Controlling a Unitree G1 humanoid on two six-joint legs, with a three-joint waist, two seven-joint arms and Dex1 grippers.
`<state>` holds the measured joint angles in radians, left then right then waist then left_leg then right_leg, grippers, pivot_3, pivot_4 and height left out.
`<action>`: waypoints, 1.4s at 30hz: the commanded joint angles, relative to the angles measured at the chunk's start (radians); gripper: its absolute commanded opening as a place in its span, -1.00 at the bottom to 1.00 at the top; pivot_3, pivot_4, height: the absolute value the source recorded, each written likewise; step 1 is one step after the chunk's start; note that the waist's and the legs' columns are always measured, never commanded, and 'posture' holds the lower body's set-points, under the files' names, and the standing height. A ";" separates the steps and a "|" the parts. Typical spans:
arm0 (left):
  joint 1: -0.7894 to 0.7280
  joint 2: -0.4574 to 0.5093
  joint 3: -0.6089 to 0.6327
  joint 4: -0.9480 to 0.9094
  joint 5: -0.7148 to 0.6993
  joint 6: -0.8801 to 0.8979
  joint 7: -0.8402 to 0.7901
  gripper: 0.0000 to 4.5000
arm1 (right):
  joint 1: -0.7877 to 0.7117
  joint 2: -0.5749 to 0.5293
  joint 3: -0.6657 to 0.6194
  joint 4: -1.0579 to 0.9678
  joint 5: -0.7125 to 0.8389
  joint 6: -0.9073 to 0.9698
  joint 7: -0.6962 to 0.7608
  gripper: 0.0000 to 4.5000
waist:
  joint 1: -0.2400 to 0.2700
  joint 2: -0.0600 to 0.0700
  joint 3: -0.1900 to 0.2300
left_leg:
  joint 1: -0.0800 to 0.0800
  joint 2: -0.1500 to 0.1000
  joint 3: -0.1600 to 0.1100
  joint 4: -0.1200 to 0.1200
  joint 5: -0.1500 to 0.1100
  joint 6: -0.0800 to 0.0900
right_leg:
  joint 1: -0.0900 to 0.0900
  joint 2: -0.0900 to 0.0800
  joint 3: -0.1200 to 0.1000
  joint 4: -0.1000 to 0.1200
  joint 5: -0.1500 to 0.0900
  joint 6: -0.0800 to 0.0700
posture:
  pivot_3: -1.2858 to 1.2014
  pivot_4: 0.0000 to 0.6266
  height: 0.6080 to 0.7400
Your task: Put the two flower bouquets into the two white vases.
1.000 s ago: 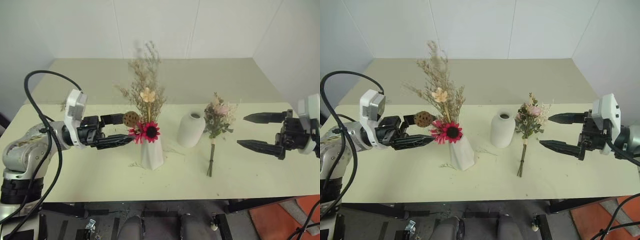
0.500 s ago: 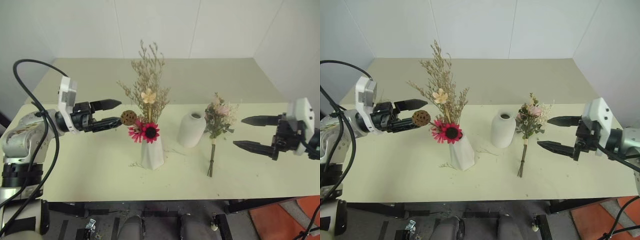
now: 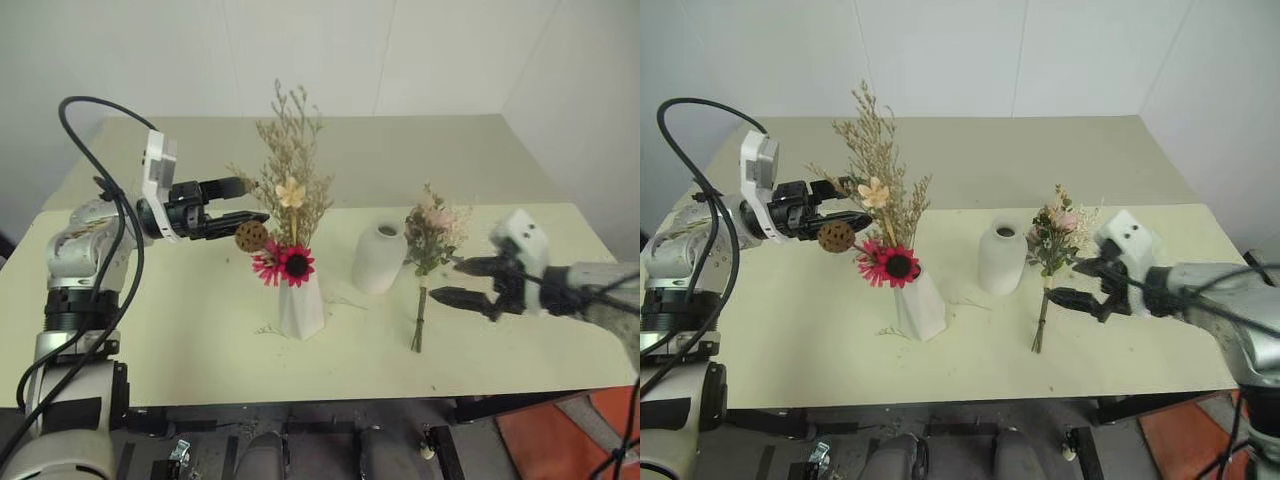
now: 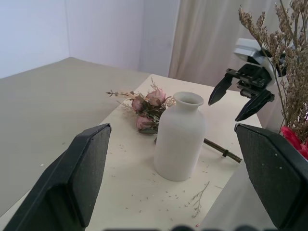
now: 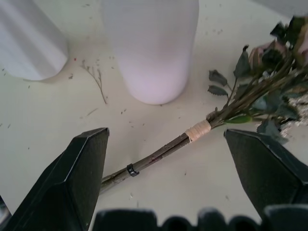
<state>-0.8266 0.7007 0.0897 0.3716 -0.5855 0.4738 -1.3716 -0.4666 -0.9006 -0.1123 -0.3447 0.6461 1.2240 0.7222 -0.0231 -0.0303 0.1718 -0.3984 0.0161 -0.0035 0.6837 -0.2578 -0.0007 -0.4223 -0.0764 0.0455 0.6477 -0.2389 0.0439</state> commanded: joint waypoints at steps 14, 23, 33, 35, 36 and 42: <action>-0.095 -0.017 -0.014 0.086 0.057 -0.072 -0.115 0.99 | -0.332 0.283 0.122 0.367 -0.165 0.390 -0.428 1.00 | 0.005 0.000 0.000 | -0.006 -0.001 -0.001 0.000 0.000 0.000 | -0.003 -0.001 -0.003 0.000 0.000 0.001 | 0.03 -0.52 1.00; -0.083 -0.014 -0.008 0.075 0.056 -0.071 -0.123 1.00 | -0.368 0.295 0.116 0.434 -0.236 0.365 -0.422 -0.13 | -0.001 0.000 0.000 | -0.005 0.000 -0.001 0.000 0.000 0.000 | -0.003 0.000 -0.003 0.000 0.001 0.001 | 0.03 -0.52 1.00; -0.079 -0.015 -0.010 0.069 0.053 -0.066 -0.127 1.00 | -0.406 0.311 -0.079 0.480 -0.318 0.147 -0.489 -0.89 | -0.003 0.000 0.000 | -0.006 -0.001 -0.001 0.000 0.000 0.000 | -0.003 -0.001 -0.002 0.000 0.001 0.001 | 0.03 -0.52 1.00; -0.085 -0.015 -0.015 0.074 0.055 -0.065 -0.137 1.00 | -0.435 0.334 -0.153 0.483 -0.321 0.019 -0.521 -0.89 | -0.003 0.000 0.000 | -0.006 -0.001 -0.001 0.000 0.000 0.000 | -0.003 -0.001 -0.003 0.001 0.001 0.001 | 0.03 -0.52 1.00; -0.090 -0.015 -0.018 0.079 0.058 -0.068 -0.141 1.00 | -0.449 0.349 -0.190 0.479 -0.315 -0.045 -0.532 -0.89 | -0.004 0.000 0.000 | -0.006 -0.001 -0.001 0.000 0.000 0.000 | -0.004 -0.001 -0.002 0.001 0.001 0.001 | 0.03 -0.52 1.00; -0.117 -0.022 -0.017 0.108 0.071 -0.073 -0.152 1.00 | -0.518 0.416 -0.311 0.403 -0.219 -0.300 -0.476 -0.89 | -0.019 0.000 0.000 | -0.006 0.000 -0.001 -0.001 0.000 0.000 | -0.004 0.000 -0.002 0.001 0.001 0.001 | 0.03 -0.52 1.00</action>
<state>-0.9093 0.6728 0.0616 0.4826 -0.5116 0.4163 -1.5102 -0.9515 -0.4936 -0.3837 0.1253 0.3808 1.0011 0.2182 -0.0421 -0.0301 0.1718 -0.4045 0.0157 -0.0049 0.6823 -0.2578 -0.0002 -0.4261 -0.0770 0.0432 0.6489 -0.2382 0.0449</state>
